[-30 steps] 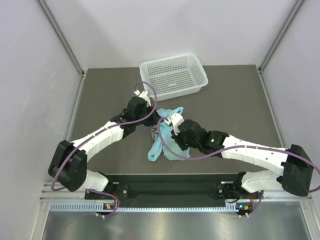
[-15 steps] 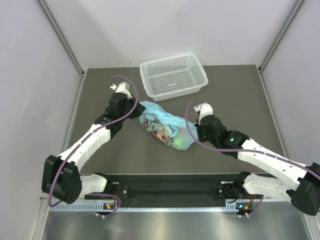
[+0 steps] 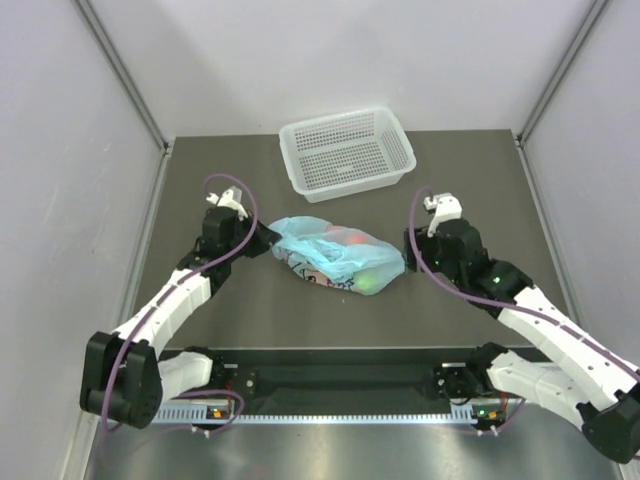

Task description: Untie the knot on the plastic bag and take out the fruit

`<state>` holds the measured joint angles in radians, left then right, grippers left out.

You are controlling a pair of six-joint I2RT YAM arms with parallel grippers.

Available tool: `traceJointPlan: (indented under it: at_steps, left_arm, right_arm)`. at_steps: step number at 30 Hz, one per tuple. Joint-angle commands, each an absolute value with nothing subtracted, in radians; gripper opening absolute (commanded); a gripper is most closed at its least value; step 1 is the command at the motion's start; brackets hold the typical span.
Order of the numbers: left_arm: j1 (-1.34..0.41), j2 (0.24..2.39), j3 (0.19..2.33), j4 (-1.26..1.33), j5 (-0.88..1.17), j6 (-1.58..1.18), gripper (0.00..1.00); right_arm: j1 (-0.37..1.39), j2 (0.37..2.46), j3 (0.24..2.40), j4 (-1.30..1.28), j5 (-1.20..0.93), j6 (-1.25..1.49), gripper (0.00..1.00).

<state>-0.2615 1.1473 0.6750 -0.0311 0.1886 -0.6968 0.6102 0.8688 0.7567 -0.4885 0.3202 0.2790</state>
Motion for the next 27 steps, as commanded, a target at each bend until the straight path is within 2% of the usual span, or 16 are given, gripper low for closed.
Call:
traceJointPlan:
  at_steps: [1,7,11,16,19,23,26,27]
  left_arm:
    - [-0.261,1.123,0.644,0.072,0.278,-0.762,0.00]
    - [-0.270,1.124,0.657,0.075,0.295,-0.776,0.00]
    - [-0.270,1.120,0.667,0.066,0.298,-0.778,0.00]
    - [-0.270,1.094,0.686,0.054,0.291,-0.781,0.00]
    - [-0.270,1.085,0.701,0.041,0.287,-0.778,0.00]
    - [-0.270,1.078,0.716,0.031,0.282,-0.772,0.00]
    - [-0.270,1.081,0.716,0.026,0.276,-0.762,0.00]
    - [-0.270,1.083,0.715,0.018,0.262,-0.752,0.00]
  right_arm:
    - [0.696,0.905,0.870,-0.426,0.143,0.141,0.79]
    - [1.001,1.095,1.031,-0.465,0.363,0.029,0.94]
    - [1.133,1.266,1.142,-0.503,0.449,-0.036,0.97]
    - [1.186,1.393,1.204,-0.529,0.491,-0.066,0.98]
    - [1.198,1.437,1.213,-0.537,0.473,-0.071,0.93]
    - [1.200,1.485,1.206,-0.537,0.485,-0.068,0.82]
    - [1.181,1.490,1.198,-0.535,0.512,-0.052,0.68]
    - [1.175,1.479,1.186,-0.528,0.508,-0.046,0.57]
